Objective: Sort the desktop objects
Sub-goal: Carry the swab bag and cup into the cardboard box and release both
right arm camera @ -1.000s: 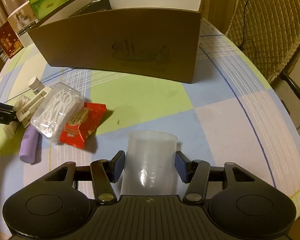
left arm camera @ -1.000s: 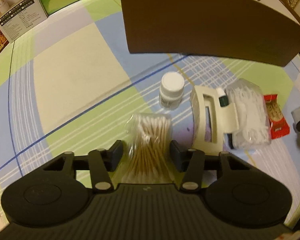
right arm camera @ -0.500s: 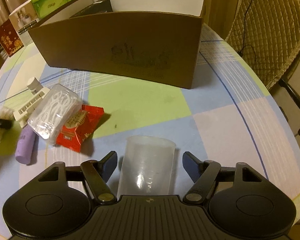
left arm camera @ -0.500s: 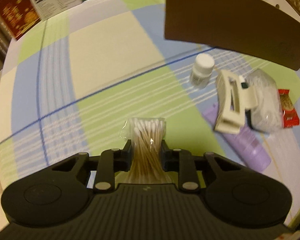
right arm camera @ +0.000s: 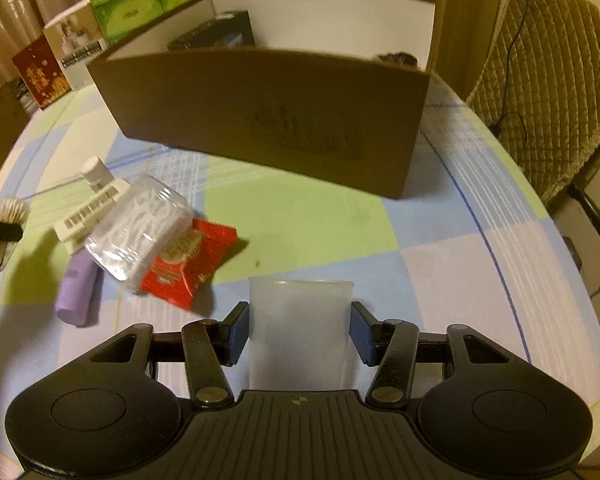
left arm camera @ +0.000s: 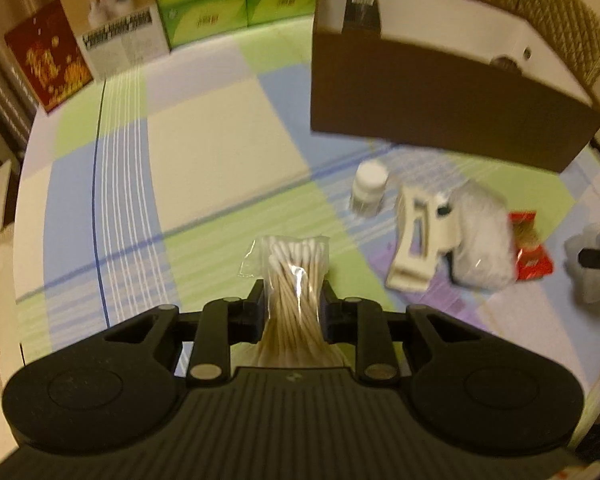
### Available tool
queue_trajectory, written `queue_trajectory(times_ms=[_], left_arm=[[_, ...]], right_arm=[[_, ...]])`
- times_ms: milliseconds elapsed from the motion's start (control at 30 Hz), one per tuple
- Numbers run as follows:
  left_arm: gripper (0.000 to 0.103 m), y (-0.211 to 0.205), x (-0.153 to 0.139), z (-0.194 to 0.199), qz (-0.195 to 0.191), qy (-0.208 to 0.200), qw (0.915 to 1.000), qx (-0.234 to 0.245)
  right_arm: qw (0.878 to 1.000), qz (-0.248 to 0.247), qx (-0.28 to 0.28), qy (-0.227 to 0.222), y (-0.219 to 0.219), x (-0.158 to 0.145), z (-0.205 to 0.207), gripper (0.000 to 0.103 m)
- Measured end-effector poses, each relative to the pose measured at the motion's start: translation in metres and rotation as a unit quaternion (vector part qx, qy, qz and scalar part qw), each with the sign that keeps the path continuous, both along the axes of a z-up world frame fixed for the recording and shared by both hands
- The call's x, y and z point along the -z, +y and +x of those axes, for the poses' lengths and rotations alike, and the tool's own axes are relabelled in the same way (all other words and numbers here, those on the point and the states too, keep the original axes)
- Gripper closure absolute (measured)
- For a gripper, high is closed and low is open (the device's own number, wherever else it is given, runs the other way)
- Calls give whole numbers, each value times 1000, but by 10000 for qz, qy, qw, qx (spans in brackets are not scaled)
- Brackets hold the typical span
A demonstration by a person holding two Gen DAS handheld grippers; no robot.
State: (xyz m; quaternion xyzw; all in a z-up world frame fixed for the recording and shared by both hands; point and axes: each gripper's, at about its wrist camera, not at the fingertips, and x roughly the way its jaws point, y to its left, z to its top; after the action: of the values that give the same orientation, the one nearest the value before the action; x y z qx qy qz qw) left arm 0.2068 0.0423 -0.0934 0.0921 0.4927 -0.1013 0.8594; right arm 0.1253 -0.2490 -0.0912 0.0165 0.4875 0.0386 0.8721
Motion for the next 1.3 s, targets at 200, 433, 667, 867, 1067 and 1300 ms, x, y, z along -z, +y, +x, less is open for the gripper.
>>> queue_trajectory(times_ms=[200, 433, 667, 867, 1067, 1300], left_arm=[[82, -15, -30, 2, -111, -356, 9991, 220], [82, -48, -61, 16, -251, -766, 9947, 641], [82, -95, -89, 43, -421, -1087, 9875, 1057], [82, -136, -103, 80, -519, -1174, 9832, 1295], [82, -169, -98, 121, -484, -1078, 9828, 1417], [81, -190, -71, 164, -299, -716, 9878, 1347]], right_arm=[[9996, 91, -116, -228, 0, -15, -2, 53], [9978, 316, -164, -558, -6, -42, 7, 53], [9933, 516, -236, -1009, -14, -81, 34, 53], [9892, 400, -394, -1354, -16, -106, 71, 53], [9873, 315, -440, -1493, -19, -112, 116, 53], [9918, 114, -485, -1180, -28, -93, 165, 53]])
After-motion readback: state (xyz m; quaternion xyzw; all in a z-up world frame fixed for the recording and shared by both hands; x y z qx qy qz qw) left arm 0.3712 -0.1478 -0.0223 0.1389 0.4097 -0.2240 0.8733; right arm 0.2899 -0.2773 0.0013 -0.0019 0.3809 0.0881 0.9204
